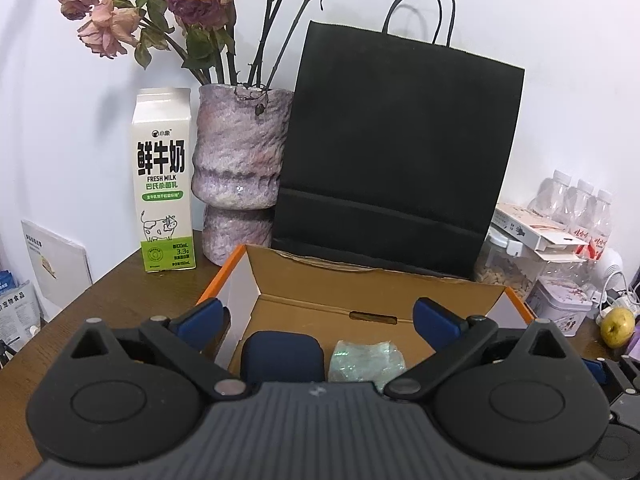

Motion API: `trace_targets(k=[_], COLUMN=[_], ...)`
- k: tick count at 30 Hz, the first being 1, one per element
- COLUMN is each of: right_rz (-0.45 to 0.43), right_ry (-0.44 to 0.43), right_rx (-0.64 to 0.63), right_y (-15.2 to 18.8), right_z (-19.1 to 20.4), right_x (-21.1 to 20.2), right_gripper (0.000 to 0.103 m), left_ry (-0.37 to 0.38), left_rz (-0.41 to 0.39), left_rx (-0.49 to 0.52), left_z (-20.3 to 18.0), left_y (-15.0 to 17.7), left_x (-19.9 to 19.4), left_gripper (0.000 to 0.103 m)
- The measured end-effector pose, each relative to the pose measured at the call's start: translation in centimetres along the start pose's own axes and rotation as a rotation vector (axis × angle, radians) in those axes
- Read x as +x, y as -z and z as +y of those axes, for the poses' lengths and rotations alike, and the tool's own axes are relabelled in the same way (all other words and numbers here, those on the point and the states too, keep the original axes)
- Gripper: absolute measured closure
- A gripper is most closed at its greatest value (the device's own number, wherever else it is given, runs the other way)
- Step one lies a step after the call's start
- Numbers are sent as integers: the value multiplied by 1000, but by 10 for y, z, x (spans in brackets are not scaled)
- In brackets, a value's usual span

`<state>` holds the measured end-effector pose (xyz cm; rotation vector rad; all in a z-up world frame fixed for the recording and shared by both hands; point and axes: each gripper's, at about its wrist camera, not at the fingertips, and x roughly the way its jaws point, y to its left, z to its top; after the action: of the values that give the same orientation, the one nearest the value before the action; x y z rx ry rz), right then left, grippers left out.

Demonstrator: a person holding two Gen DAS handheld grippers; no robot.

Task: Organize objects
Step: 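Lower the pouch and cable into the red box and open both grippers, then raise both open grippers out of the box and back over the table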

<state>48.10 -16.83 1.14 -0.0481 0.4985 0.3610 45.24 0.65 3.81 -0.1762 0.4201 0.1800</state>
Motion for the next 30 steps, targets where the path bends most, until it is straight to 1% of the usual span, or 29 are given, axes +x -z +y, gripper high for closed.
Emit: trace_targets(k=[7, 15, 23, 30], right_rz=[-1, -37, -44, -56], right_ry=[-19, -36, -41, -52], right_rx=[2, -12, -28, -40], right_y=[-2, -1, 11, 24], right_z=[2, 6, 9, 12], right_x=[-14, -45, -75, -105], right_gripper=[0, 0, 0, 0], left_ry=[10, 32, 57, 66], left_rz=[-6, -36, -67, -69], left_rx=[-5, 2, 25, 49], left_z=[3, 8, 13, 18], left_y=[-2, -2, 4, 17], left_x=[-16, -47, -84, -112], left_gripper=[0, 0, 0, 0])
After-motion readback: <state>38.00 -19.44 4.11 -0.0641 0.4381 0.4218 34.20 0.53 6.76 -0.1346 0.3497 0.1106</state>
